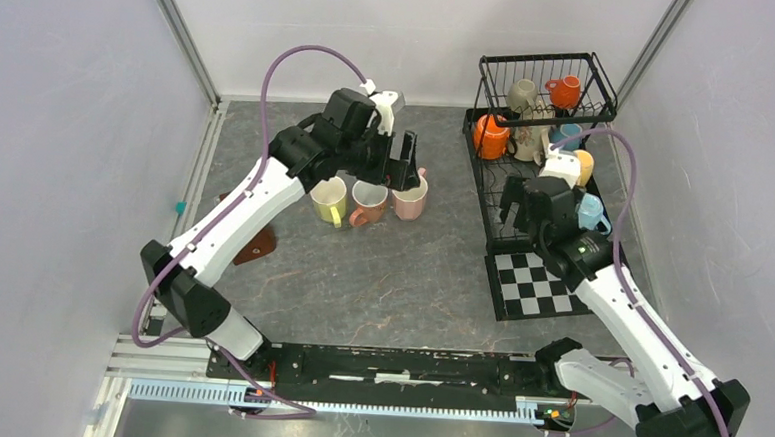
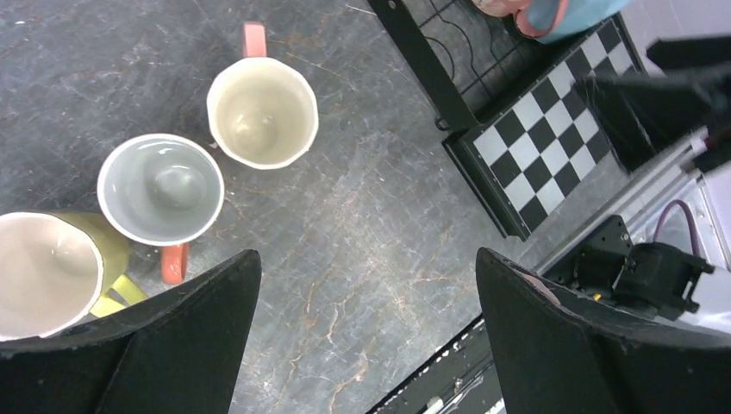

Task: Unload the cups from the dish rack
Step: Unload the cup from the dish rack.

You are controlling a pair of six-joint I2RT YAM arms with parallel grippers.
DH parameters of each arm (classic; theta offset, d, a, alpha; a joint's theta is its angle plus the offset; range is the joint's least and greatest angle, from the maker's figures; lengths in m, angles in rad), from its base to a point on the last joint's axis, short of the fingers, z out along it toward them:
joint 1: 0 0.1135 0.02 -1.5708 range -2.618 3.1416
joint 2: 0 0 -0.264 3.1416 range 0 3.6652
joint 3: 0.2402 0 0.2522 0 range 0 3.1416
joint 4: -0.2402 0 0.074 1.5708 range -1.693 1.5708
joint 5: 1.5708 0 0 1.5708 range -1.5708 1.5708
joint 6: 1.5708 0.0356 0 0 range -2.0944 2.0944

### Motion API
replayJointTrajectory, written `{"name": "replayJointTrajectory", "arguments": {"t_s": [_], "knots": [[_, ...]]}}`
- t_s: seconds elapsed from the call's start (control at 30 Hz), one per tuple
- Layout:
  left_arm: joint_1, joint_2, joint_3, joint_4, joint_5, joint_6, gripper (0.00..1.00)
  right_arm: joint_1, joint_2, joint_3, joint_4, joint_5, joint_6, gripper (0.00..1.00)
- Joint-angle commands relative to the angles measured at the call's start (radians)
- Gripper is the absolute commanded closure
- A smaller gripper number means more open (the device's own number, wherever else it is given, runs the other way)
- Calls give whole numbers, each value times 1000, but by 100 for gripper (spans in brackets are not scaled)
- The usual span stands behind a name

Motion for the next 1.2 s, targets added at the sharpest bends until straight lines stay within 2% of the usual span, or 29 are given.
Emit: {"name": "replayJointTrajectory", "arguments": {"t_s": [0.0, 0.23, 0.67, 1.17], "knots": [[-16, -93, -61, 77, 68, -15, 0, -123, 36, 17, 80, -36, -48, 2], [-29, -156, -133, 91, 92, -4, 0, -218, 123, -5, 159, -95, -87, 2], [-32, -200, -197, 99, 104, 27, 0, -342, 204, -149, 376, -199, -117, 2], [-32, -189, -197, 99, 106, 49, 0, -385, 260, -211, 523, -184, -209, 2]]}}
